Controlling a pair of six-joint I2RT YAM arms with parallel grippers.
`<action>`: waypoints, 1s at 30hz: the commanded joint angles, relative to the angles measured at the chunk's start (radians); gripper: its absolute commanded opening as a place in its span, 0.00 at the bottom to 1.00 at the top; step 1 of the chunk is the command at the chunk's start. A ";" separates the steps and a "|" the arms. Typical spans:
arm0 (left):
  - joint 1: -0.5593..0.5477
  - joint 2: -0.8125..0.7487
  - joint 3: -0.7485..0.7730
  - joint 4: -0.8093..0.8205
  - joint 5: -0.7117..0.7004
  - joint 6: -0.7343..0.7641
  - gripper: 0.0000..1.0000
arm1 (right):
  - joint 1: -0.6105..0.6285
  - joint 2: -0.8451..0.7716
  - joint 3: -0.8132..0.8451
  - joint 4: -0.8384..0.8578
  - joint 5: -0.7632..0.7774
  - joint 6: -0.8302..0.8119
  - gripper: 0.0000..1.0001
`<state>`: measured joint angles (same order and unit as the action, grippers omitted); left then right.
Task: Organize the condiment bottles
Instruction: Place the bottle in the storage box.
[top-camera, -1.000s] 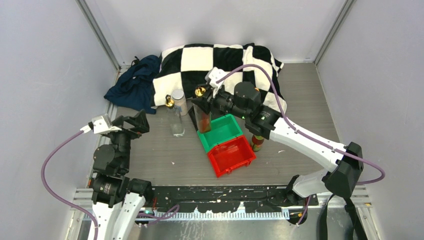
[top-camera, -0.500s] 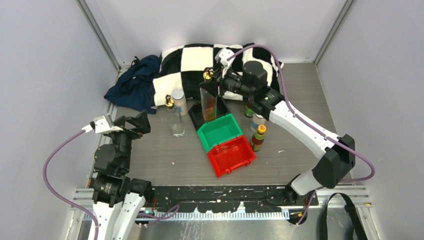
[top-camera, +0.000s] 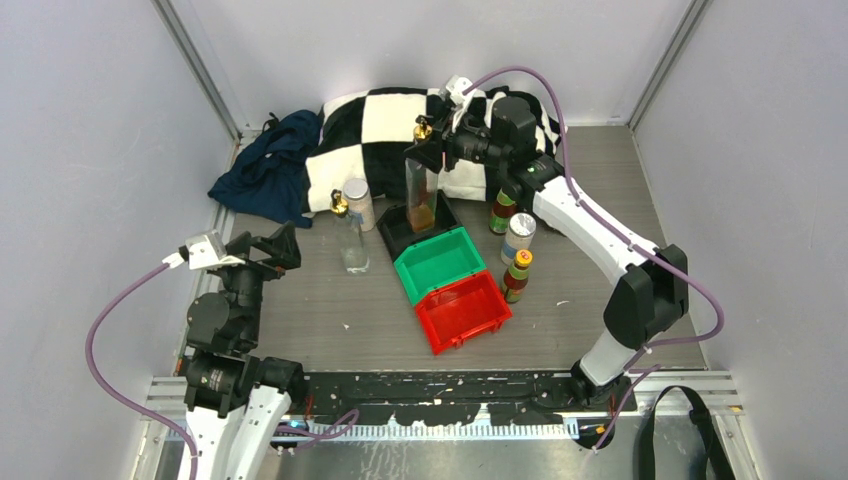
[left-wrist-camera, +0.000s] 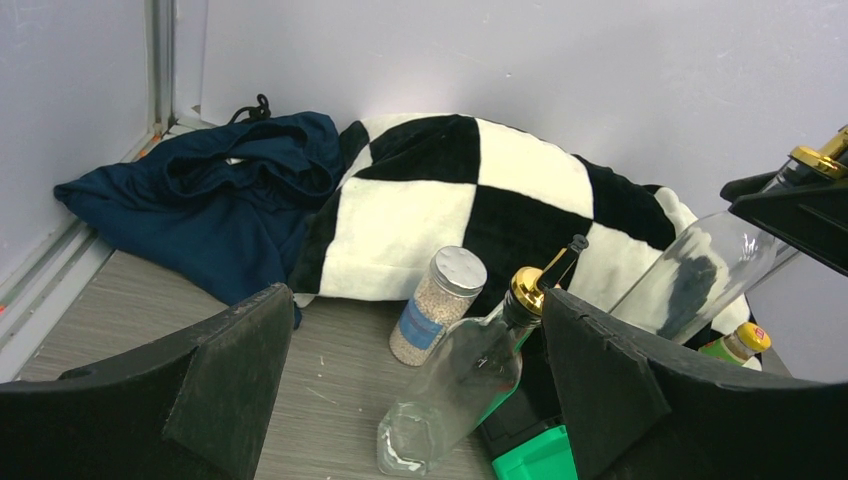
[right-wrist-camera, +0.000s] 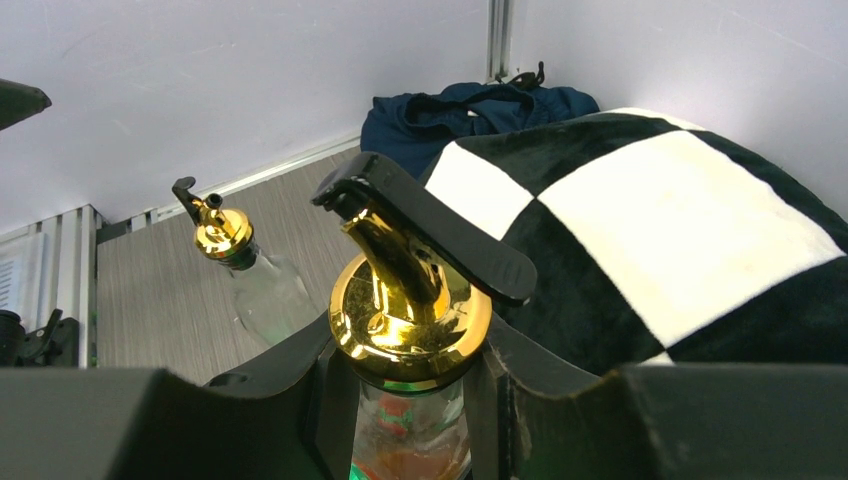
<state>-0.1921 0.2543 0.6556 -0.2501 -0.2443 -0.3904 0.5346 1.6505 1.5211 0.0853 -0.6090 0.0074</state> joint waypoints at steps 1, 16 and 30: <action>0.008 -0.007 -0.007 0.056 0.025 -0.012 0.95 | -0.019 0.000 0.099 0.108 -0.078 0.010 0.01; 0.019 -0.002 -0.011 0.069 0.048 -0.024 0.94 | -0.060 0.070 0.112 0.112 -0.109 -0.024 0.01; 0.020 0.007 -0.012 0.074 0.059 -0.030 0.94 | -0.075 0.086 0.085 0.115 -0.064 -0.081 0.01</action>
<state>-0.1802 0.2550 0.6483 -0.2344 -0.2035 -0.4129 0.4625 1.7596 1.5799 0.0849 -0.6899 -0.0502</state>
